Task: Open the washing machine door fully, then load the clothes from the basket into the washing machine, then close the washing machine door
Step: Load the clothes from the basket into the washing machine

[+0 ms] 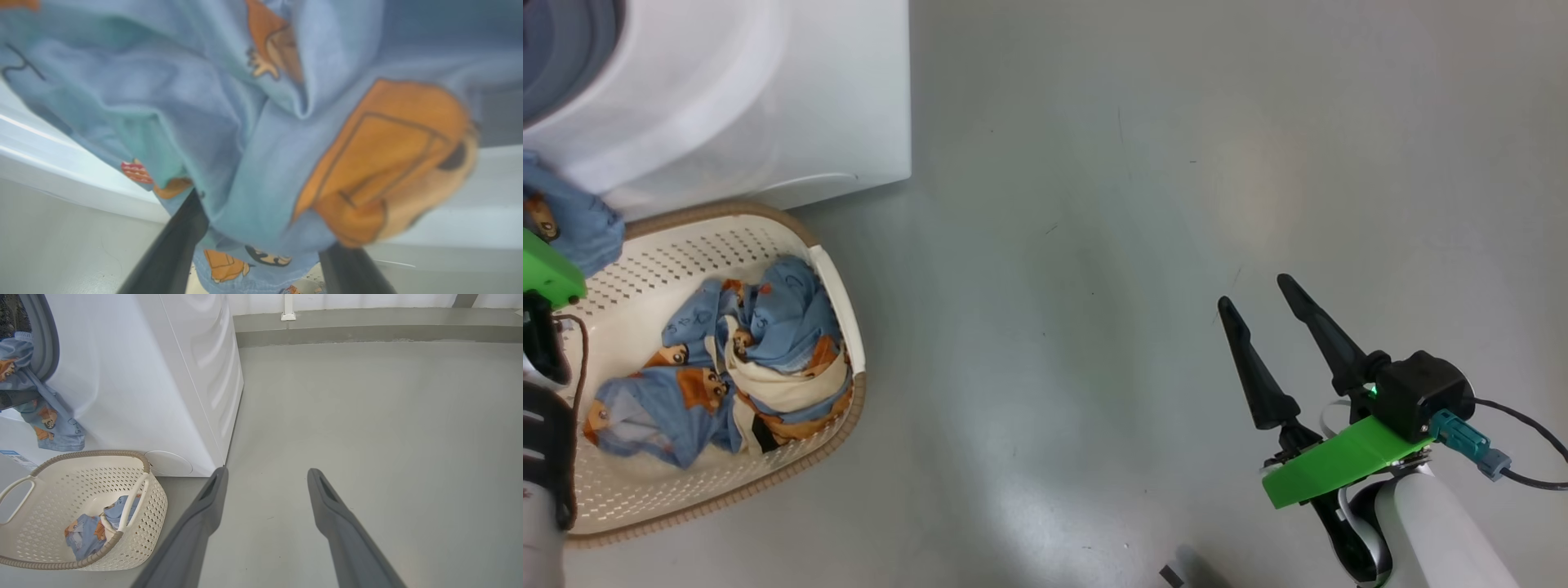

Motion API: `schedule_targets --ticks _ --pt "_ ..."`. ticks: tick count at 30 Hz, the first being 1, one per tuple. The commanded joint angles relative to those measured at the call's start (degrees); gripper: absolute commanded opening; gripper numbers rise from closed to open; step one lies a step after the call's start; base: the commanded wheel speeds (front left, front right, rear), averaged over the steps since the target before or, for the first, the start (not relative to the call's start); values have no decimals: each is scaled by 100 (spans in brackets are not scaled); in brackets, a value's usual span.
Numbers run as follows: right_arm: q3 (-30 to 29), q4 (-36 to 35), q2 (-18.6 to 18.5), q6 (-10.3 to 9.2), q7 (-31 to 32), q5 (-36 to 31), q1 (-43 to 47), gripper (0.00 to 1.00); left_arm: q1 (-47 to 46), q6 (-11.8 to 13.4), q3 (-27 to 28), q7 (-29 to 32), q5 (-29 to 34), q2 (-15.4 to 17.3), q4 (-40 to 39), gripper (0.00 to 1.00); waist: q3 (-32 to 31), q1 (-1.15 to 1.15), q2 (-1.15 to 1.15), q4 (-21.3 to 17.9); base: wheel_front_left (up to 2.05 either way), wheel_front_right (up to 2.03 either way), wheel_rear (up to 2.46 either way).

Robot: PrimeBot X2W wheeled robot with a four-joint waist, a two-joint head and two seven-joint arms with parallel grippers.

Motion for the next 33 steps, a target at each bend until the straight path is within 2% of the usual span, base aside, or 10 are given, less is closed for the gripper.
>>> schedule_targets --ticks 1,2,3,4,5,6,11,16,24,33 --pt "122 -106 -57 9 -68 39 25 100 -68 -20 94 -61 -22 285 -55 98 0 0 0 6 0 0 0" --pt "119 -107 -65 9 -68 41 23 100 -87 -34 95 -65 -32 283 -43 71 4 0 0 10 0 0 0" --pt "115 -107 -71 9 -68 42 19 100 -107 -50 102 -68 -48 280 -34 51 8 0 0 14 0 0 0" --pt "113 -107 -72 9 -68 41 14 100 -126 -59 104 -71 -56 283 -24 43 14 0 0 17 0 0 0" --pt "113 -106 -69 9 -68 38 7 100 -143 -67 103 -74 -60 291 -17 30 19 0 0 18 0 0 0" --pt "114 -104 -64 9 -68 34 1 100 -157 -74 103 -76 -64 298 -10 0 21 0 0 20 0 0 0" --pt "125 -79 -50 9 -68 31 -21 100 -154 -144 107 -82 -80 313 -69 0 -1 0 0 30 0 0 0" --pt "120 -31 -30 9 -68 34 -15 100 92 -213 99 -84 -6 317 -464 0 -129 0 0 37 0 0 0" --pt "160 46 49 9 -68 37 47 100 821 -295 372 -85 21 316 -1649 0 -407 0 0 19 0 0 0" --pt "170 39 104 9 -68 53 98 100 1290 -323 405 -85 232 356 -2966 0 -448 0 0 0 0 0 0"
